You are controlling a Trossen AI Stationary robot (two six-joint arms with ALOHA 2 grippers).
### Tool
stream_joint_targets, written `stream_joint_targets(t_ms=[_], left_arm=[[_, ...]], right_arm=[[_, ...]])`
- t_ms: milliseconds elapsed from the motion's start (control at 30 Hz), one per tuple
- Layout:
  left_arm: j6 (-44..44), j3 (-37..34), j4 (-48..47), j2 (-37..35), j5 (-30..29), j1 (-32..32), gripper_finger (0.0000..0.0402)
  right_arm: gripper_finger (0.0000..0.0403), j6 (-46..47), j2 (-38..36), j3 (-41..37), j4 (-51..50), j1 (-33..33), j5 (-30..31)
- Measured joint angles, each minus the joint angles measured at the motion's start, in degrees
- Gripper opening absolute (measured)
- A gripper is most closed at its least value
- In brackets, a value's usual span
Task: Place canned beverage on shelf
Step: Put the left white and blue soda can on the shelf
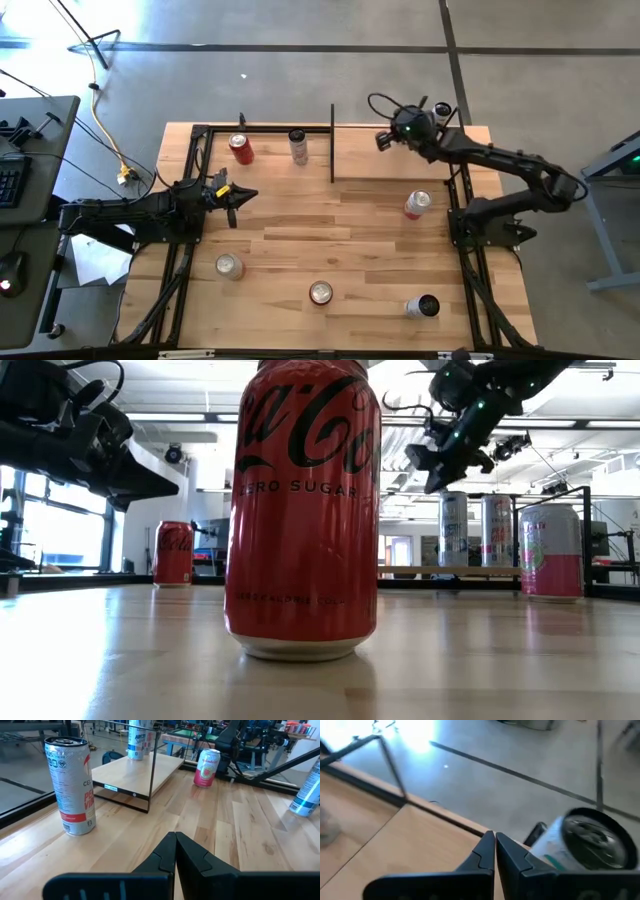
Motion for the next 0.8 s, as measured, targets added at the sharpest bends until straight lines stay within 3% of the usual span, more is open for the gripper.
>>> stream_joint_targets(t_ms=[233, 400, 800], left_arm=[[-0.16, -0.01, 0.00, 0.00, -0.02, 0.00, 0.0000], [-0.16, 0.01, 0.00, 0.00, 0.00, 0.00, 0.0000], [-0.13, 0.01, 0.00, -0.02, -0.02, -0.02, 0.0000]], right_arm=[[0.0000, 3.33, 5.70, 0.00, -0.49, -0.13, 1.36], [0.0000, 4.64, 8.42, -0.02, -2.09, -0.25, 6.76], [0.0000, 3.50, 3.24, -0.02, -11.54, -1.96, 9.86]])
